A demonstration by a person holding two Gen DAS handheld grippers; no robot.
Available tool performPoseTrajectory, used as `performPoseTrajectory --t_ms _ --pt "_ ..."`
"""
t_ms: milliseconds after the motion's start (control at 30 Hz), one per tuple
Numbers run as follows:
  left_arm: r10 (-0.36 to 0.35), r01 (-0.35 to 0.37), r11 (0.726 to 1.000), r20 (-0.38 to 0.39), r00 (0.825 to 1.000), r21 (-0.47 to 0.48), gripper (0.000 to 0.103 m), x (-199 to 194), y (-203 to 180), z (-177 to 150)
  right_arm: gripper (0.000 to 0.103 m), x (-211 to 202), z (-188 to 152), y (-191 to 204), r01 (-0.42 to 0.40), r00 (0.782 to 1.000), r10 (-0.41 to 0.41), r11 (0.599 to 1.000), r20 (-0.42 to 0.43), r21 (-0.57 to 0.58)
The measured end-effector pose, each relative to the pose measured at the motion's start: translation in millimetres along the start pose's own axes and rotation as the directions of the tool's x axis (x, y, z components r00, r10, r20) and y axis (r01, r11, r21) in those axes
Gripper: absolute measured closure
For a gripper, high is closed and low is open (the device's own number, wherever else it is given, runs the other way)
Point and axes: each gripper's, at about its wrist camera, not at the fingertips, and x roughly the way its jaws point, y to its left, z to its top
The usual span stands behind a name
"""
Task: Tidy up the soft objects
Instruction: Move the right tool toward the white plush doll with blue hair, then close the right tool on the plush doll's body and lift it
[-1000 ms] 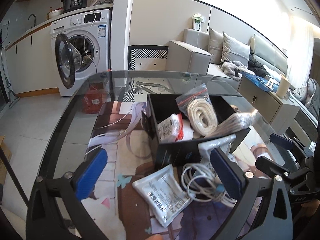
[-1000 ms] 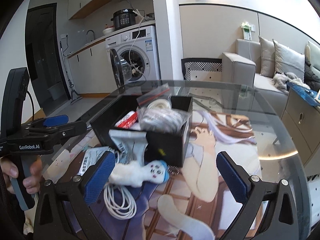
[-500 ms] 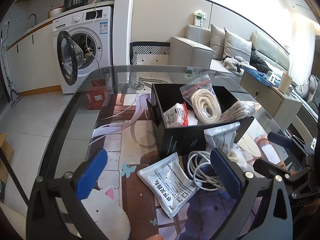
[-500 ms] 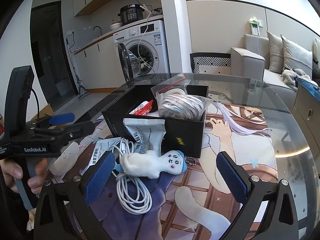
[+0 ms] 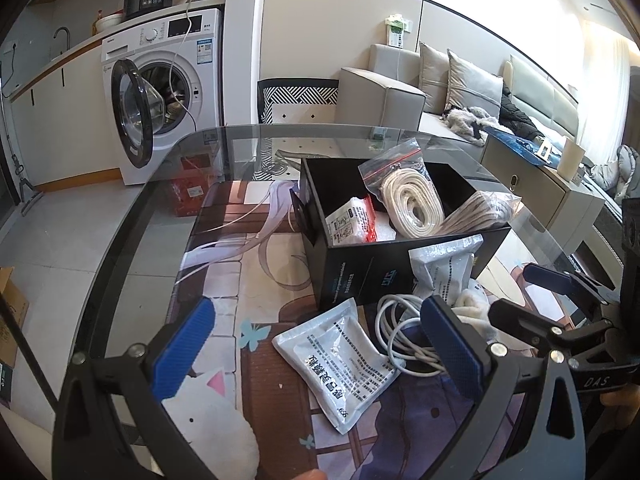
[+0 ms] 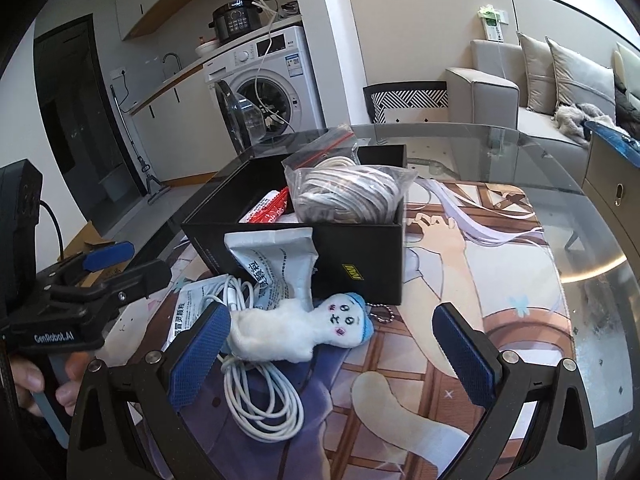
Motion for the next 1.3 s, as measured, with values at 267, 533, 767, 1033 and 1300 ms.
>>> performPoseTrajectory --t_ms 267,533,767,1033,1300 --pt "0.005 -0.005 1.0 -0.009 1.0 0.01 0.0 2.0 -2.3 -2.2 0.0 14.5 -4.8 3.0 0.084 0.995 -0.086 0.996 -0.045 -0.033" --pt "0.006 -0.006 1.0 -0.014 1.0 0.002 0.0 3.0 -0.6 -2.1 0.0 12.3 -15.8 -22.6 0.129 0.989 -0.127 0.991 -0.079 0.018" --pt "0.007 -0.007 1.0 -0.017 1.0 0.0 0.0 3.4 -0.8 -2.4 0.0 10.1 -15.3 -32.1 0.117 0.991 -0.113 0.992 -0.076 0.044" --pt "0.006 -0.006 1.0 -0.024 1.0 0.004 0.0 4.7 -1.5 -3.4 0.0 14.7 -8.9 -30.8 0.104 0.992 -0.099 0.993 -0.079 0.063" --pt "0.004 -0.003 1.0 -0.032 0.999 0.01 0.0 6.8 -2.9 -4.1 0.0 28.6 -9.0 -30.4 0.137 0.981 -0.128 0.989 -0.149 0.052"
